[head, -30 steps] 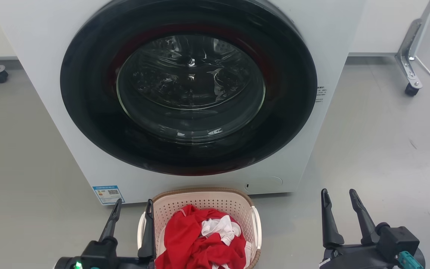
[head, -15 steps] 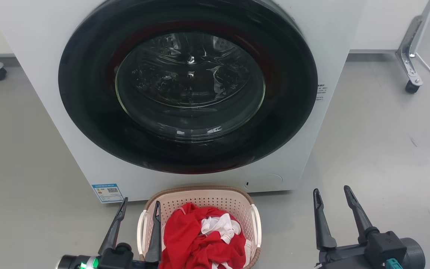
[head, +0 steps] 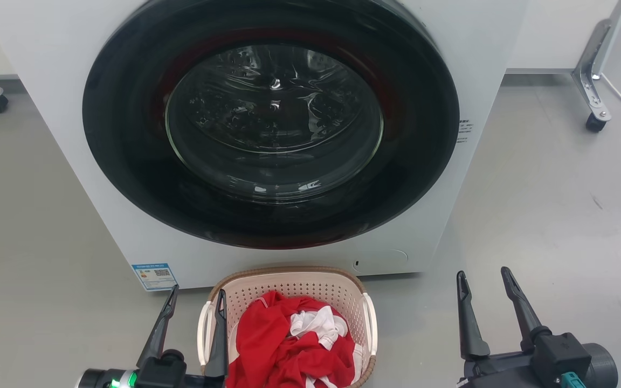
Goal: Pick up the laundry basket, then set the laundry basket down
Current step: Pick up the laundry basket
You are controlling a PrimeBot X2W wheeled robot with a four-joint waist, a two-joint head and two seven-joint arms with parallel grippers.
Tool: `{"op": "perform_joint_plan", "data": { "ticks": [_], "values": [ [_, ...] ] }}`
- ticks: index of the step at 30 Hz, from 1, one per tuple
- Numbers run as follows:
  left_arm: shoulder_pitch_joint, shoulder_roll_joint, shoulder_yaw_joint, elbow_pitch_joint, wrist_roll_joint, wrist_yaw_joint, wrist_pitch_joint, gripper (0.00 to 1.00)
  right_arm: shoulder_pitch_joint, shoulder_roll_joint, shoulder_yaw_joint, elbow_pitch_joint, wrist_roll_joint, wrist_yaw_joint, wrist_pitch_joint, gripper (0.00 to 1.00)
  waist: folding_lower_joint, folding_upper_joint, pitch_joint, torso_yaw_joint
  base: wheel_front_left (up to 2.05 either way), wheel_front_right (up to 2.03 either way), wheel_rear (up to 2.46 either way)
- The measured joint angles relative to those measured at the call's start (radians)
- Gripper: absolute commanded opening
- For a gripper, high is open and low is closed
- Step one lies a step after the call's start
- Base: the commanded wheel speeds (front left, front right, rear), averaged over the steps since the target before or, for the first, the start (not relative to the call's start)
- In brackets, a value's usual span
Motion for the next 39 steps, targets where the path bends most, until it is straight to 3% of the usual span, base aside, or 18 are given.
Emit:
{"op": "perform_joint_plan", "data": {
  "ticks": [21, 31, 39],
  "values": [
    [0.000, -0.002, 0.008, -0.019, -0.006, 0.000, 0.000, 1.00, 0.002, 0.003, -0.015, -0.015, 0.008, 0.008, 0.000, 1.00, 0.0000, 0.0000, 0.043, 0.001, 0.00, 0.00, 0.00],
    [-0.105, -0.004, 0.011, -0.008, -0.053, 0.000, 0.000, 1.00, -0.098, 0.002, -0.046, -0.007, 0.013, 0.036, -0.005, 1.00, 0.0001, 0.0000, 0.161, 0.006, 0.00, 0.00, 0.00],
    [-0.230, -0.009, 0.025, 0.081, -0.070, -0.002, -0.003, 1.00, -0.208, 0.001, -0.053, 0.080, 0.020, 0.056, -0.007, 1.00, 0.0002, 0.0000, 0.272, 0.009, 0.00, 0.00, 0.00]
  ]
}}
